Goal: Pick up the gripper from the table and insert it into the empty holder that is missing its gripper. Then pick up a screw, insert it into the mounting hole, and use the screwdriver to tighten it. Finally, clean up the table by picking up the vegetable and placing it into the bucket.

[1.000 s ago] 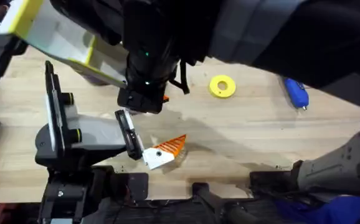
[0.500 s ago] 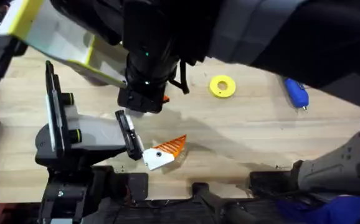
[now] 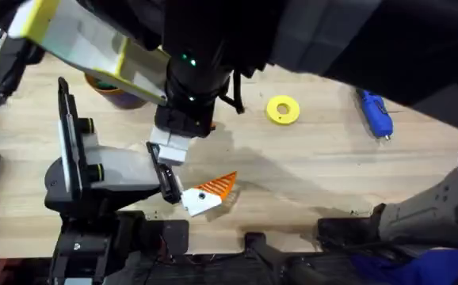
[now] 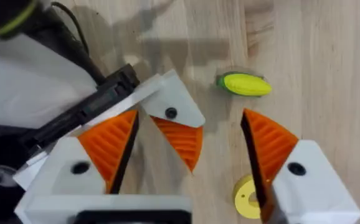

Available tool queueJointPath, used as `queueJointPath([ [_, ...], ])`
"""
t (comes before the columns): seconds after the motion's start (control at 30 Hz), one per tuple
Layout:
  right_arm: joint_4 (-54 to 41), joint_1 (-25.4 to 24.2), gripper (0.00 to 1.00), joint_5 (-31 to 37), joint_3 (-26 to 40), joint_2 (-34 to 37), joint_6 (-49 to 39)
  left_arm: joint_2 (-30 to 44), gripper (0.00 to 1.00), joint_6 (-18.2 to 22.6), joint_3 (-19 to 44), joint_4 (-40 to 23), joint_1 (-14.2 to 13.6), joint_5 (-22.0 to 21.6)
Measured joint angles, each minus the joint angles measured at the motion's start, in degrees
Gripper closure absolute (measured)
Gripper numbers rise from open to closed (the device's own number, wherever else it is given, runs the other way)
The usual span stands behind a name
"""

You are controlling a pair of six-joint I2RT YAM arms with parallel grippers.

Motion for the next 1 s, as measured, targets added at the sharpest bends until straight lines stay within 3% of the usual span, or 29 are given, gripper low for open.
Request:
queueJointPath([
  [0.47, 1.81, -1.95, 0.004, -0.94, -0.28, -1.72, 0.00, 0.00, 0.015, 0.11, 0.00, 0.02, -0.02, 0.13],
  [0.67, 1.84, -6.90, 0.004, -2.96, -0.33, -6.50, -1.45, 0.00, 0.015, 0.22, 0.02, 0.02, -0.02, 0.15],
  [1.0, 1.86, -16.81, 0.004, -9.24, -2.75, -14.01, -11.47, 0.00, 0.015, 0.22, 0.00, 0.00, -0.02, 0.17],
])
